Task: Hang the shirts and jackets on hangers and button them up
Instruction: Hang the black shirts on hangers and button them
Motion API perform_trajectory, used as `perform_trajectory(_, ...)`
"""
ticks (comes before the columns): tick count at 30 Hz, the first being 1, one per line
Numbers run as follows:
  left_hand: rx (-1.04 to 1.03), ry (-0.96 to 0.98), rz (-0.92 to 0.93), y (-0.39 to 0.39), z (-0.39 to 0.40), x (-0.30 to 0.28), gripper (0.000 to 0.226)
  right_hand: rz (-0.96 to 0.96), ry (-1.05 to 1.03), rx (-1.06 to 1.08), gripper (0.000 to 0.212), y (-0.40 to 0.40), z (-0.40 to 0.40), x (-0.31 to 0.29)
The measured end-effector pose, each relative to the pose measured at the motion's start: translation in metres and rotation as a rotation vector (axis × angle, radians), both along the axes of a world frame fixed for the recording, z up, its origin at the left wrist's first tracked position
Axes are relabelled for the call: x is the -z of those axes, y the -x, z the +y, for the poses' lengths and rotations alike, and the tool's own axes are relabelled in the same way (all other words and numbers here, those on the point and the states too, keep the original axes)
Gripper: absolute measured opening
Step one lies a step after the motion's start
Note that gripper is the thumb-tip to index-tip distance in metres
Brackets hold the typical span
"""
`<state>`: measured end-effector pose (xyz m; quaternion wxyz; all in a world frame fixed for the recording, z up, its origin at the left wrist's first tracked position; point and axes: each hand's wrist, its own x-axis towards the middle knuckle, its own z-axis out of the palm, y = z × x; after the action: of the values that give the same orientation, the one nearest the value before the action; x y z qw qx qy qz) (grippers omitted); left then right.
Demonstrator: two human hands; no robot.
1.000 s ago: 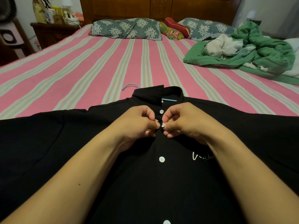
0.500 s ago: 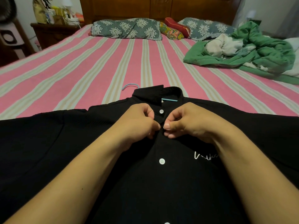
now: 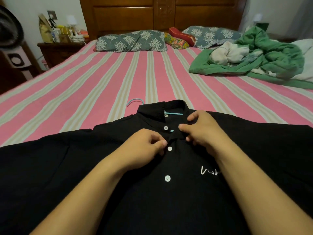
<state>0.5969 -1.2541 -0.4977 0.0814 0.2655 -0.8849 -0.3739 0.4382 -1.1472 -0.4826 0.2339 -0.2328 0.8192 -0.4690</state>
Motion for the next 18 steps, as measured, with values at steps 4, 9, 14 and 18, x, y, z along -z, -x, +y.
perform_trajectory(4, -0.271, 0.182, 0.451, 0.000, 0.000, -0.011, 0.049, -0.218, 0.131, -0.032, 0.036, 0.015, 0.008, -0.008)
perform_trajectory(9, 0.270, 0.673, -0.179, 0.055, -0.035, -0.077, 0.080, -0.400, 0.241, -0.079, 0.057, 0.008, 0.005, -0.009)
perform_trajectory(14, 0.381, 0.736, -0.603, 0.084, -0.044, -0.095, 0.005, -0.428, 0.295, -0.120, 0.081, 0.006, 0.002, -0.011)
perform_trajectory(18, 0.131, 0.456, -0.439, 0.066, -0.023, -0.090, 0.016, -0.267, 0.293, -0.182, 0.083, -0.019, -0.009, -0.005)
